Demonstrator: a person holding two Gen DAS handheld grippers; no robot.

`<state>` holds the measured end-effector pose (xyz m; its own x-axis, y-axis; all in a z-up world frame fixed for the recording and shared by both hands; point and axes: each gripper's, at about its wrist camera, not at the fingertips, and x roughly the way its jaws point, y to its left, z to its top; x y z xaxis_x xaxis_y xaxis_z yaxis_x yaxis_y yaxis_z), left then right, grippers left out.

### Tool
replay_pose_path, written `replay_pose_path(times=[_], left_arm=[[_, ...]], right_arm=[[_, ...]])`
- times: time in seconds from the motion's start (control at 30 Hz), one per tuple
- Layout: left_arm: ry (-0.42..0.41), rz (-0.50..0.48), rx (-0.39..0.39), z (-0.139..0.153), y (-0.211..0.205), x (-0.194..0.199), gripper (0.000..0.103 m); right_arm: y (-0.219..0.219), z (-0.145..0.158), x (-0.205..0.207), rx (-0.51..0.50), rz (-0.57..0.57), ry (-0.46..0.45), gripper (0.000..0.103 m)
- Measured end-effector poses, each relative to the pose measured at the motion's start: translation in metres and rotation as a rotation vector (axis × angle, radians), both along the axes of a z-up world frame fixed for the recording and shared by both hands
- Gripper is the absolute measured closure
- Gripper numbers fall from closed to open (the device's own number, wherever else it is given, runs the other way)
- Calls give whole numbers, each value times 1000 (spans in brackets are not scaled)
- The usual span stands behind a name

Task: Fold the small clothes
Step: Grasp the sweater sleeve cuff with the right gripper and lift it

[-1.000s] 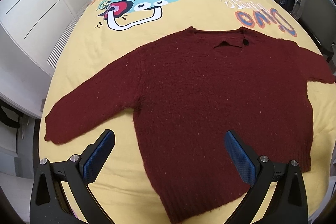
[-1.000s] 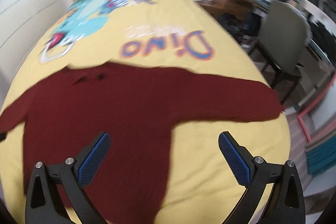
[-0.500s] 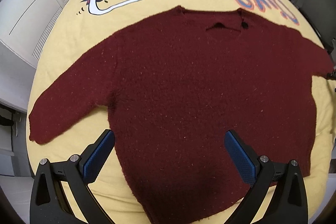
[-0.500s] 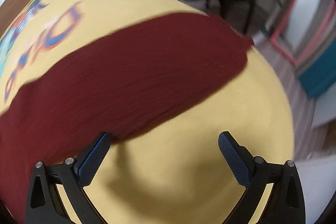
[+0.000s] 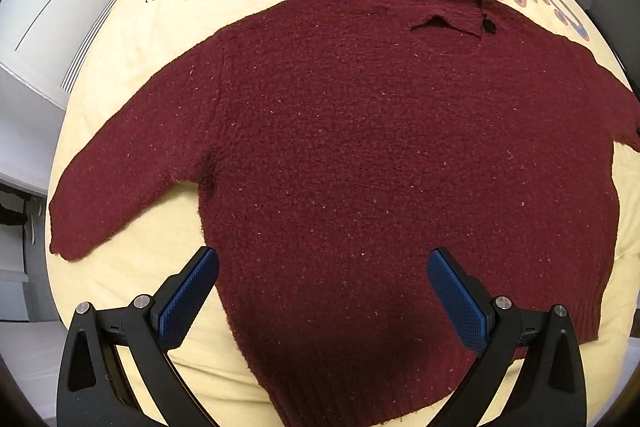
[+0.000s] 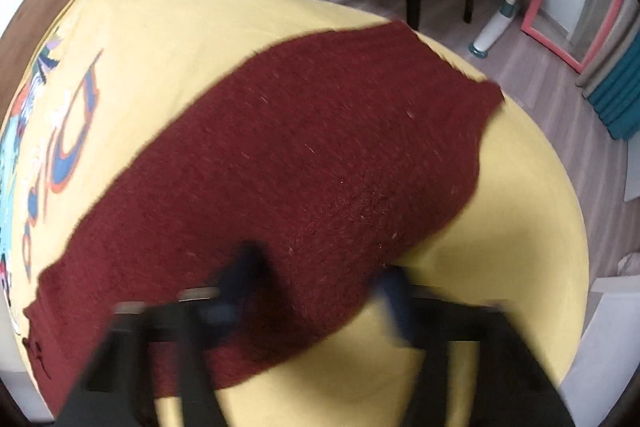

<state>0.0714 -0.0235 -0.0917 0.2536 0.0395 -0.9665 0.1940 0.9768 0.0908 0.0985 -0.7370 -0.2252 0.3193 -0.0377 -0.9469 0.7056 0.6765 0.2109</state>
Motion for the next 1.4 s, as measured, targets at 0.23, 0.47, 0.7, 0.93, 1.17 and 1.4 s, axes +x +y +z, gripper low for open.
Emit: replay_pose_path(times=[0.23, 0.47, 0.7, 0.93, 1.17, 1.4], left_arm=[[17, 44, -10, -7, 14, 7, 1], [3, 98, -35, -6, 26, 18, 1], [-13, 83, -53, -3, 31, 30, 1], [-42, 73, -87, -1, 40, 41, 1], [-33, 81, -94, -5, 52, 45, 1], [-15, 84, -93, -11, 59, 42, 1]], right_arm=[[28, 48, 22, -86, 144, -65, 90], [88, 125, 20, -178, 295, -176, 91], [178, 201, 37, -210, 468, -283, 91], [300, 233, 73, -157, 646, -352, 91], [400, 198, 100, -56, 794, -311, 91], [466, 100, 87, 7, 910, -87, 91]])
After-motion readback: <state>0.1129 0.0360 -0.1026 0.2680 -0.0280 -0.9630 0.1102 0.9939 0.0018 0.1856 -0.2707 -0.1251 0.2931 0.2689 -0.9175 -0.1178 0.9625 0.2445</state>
